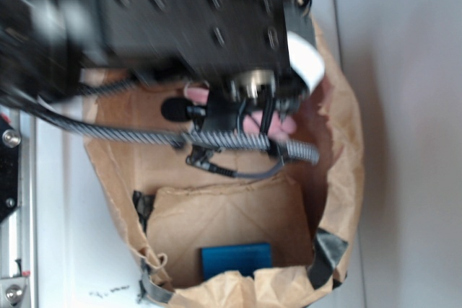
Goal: Grab the pink bunny.
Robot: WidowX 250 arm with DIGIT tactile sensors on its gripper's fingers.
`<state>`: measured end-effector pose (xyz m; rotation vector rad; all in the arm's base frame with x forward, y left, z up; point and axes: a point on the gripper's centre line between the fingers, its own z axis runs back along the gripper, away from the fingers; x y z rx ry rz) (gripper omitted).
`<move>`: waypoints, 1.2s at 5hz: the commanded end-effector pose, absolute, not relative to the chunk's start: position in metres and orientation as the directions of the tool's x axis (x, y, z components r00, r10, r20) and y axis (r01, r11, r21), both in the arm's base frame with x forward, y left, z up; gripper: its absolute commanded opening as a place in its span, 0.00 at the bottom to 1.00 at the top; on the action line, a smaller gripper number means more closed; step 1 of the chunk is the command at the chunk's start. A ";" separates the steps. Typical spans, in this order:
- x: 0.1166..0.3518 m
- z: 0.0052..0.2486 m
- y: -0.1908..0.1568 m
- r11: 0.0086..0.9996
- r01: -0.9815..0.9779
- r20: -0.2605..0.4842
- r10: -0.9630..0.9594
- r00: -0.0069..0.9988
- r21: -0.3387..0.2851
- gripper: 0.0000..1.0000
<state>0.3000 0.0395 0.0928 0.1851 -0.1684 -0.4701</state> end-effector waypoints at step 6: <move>0.344 0.088 0.042 0.852 0.420 0.128 -0.476 0.870 0.314 1.00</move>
